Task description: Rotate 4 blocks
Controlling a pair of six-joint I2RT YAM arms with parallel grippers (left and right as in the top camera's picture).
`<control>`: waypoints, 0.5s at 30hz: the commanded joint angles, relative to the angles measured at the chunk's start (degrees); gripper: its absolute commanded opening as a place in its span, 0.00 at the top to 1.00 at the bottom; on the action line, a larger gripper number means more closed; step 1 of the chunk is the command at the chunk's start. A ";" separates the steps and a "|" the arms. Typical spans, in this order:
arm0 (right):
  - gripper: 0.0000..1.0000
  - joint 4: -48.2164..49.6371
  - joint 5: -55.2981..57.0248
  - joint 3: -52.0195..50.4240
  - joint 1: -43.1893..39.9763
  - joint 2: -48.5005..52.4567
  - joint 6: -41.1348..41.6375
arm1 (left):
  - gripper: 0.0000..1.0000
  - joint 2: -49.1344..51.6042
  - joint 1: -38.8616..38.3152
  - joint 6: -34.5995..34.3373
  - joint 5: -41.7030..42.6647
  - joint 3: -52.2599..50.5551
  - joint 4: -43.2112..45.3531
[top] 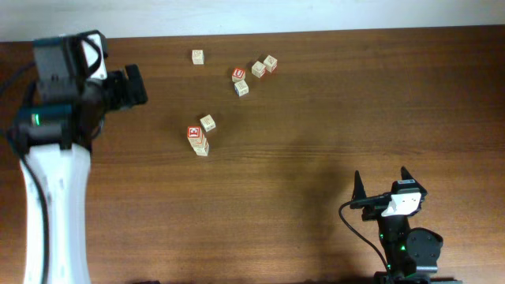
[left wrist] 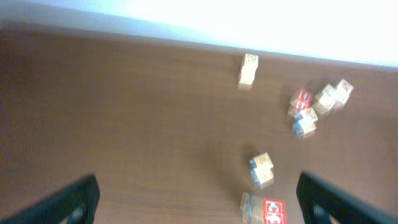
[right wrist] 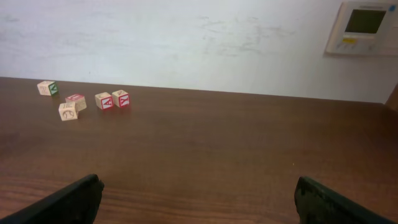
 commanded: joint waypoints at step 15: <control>0.02 -0.17 0.74 -0.55 -0.37 -0.59 -0.07 | 0.01 -77.42 -0.04 25.35 -0.33 -88.54 47.39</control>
